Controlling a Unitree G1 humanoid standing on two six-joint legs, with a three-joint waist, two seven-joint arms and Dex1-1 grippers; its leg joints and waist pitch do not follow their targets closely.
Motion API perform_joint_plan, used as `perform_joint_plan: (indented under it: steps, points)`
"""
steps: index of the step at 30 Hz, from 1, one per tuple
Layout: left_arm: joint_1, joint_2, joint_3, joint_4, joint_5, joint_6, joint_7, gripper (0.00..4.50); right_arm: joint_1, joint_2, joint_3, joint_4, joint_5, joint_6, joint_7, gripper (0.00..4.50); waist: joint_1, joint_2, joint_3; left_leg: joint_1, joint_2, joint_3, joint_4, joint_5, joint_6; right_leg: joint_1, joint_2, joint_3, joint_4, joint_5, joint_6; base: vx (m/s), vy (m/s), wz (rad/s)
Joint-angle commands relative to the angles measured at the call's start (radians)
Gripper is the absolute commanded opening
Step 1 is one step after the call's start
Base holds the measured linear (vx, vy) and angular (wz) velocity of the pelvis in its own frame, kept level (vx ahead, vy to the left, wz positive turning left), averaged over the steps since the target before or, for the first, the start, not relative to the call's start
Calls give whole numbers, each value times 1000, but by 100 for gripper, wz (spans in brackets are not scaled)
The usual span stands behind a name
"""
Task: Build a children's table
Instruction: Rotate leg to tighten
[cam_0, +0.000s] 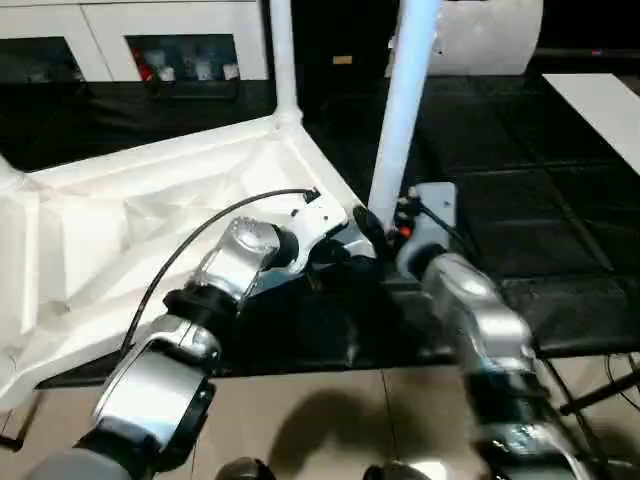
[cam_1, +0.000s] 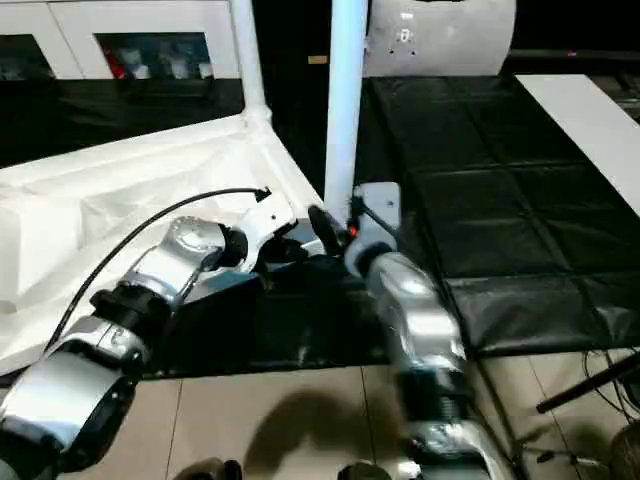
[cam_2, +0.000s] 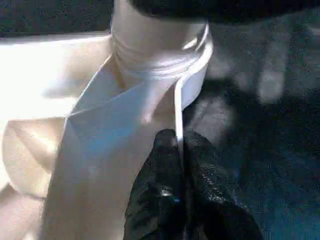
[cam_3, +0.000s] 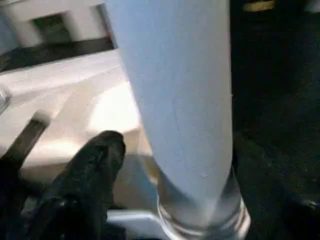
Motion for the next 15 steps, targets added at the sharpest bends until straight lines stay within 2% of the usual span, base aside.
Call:
perform_joint_plan:
  steps: [1, 2, 4, 5, 8, 9, 12, 15]
  points:
    - [63, 35, -57, -20, -18, -87, -151, 0, 29, -93, 40, -77, 61, 3, 213, 389, 7, -6, -67, -1, 43, -17, -46, 31, 177, 62, -65, 52, -48, 180, -260, 0, 0, 0]
    - [71, 53, -69, -28, -18, -115, -190, 0, 36, -136, 40, -85, 70, -4, 270, 403, 7, -10, -69, 0, 45, -16, -42, 43, 195, 63, -64, 53, -43, 230, -270, 0, 0, 0]
    - [79, 73, -79, -35, -16, -125, -225, 0, 39, -183, 36, -83, 77, -16, 333, 422, 3, -12, -67, -1, 44, -14, -41, 36, 206, 60, -64, 51, -43, 234, -286, 0, 0, 0]
    - [82, 83, -83, -36, -16, -135, -242, 0, 37, -207, 34, -79, 79, -23, 365, 427, 6, -8, -66, 2, 46, -14, -43, 3, 198, 57, -68, 51, -50, 181, -292, 0, 0, 0]
    - [103, 124, -94, -66, -47, -180, -363, 0, 30, -312, 49, -74, 92, -42, 521, 444, 12, -8, -62, 7, 53, -12, -48, -42, 168, 56, -66, 51, -55, 94, -301, 0, 0, 0]
    - [112, 142, -99, -90, -64, -188, -421, 0, 30, -360, 66, -81, 110, -40, 598, 444, 16, -7, -63, 7, 56, -11, -47, -37, 164, 55, -65, 52, -52, 99, -306, 0, 0, 0]
    - [119, 162, -110, -112, -76, -206, -477, 0, 32, -413, 92, -91, 132, -35, 685, 444, 24, -8, -63, 5, 56, -10, -46, -44, 167, 55, -67, 51, -51, 92, -304, 0, 0, 0]
    - [120, 197, -140, -137, -79, -247, -574, 0, 19, -500, 150, -70, 133, -58, 870, 444, 33, -11, -62, 5, 57, -10, -45, -55, 172, 53, -68, 51, -52, 73, -301, 0, 0, 0]
